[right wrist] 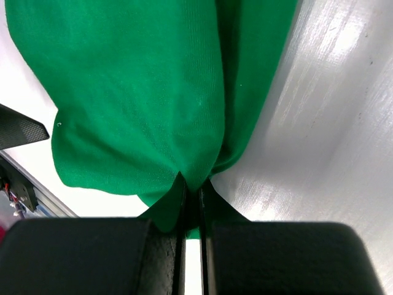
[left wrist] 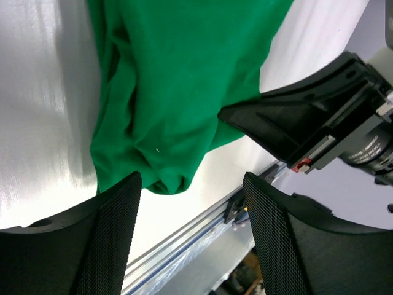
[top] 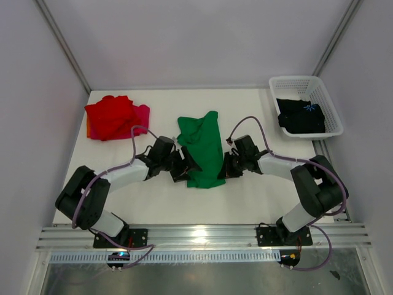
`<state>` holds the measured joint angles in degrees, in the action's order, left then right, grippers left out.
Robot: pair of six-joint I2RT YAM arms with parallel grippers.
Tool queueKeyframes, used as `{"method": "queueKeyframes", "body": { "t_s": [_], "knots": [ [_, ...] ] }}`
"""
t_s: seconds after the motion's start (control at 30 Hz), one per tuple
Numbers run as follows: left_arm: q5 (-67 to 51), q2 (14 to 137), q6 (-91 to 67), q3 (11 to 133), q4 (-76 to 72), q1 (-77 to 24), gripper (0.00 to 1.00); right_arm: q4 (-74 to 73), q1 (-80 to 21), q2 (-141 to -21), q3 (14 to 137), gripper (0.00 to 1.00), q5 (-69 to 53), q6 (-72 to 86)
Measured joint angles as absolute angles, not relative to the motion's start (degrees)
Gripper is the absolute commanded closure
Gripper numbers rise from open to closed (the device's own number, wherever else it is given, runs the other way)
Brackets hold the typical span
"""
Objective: Fold and stack the t-shirts
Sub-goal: Grab one side of the 2/3 rectangular tshirt with both arms
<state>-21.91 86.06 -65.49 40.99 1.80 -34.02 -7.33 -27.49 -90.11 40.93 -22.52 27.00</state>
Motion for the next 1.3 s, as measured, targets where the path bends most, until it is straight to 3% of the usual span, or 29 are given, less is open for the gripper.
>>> {"method": "queueKeyframes", "body": {
  "t_s": [0.53,1.0,1.3],
  "knots": [
    [-22.7,87.9,-52.6,46.3,20.3,-34.0,0.28,-7.8,-27.4,-91.3,41.9,0.97,-23.5,26.5],
    [-26.0,95.7,-51.6,49.4,20.0,-34.0,0.28,-7.8,-27.3,-91.5,42.0,0.97,-23.9,26.0],
    [-24.7,94.0,-51.9,48.3,17.5,-34.0,0.26,-8.4,-27.2,-92.4,42.9,0.97,-24.3,25.1]
  ]
}}
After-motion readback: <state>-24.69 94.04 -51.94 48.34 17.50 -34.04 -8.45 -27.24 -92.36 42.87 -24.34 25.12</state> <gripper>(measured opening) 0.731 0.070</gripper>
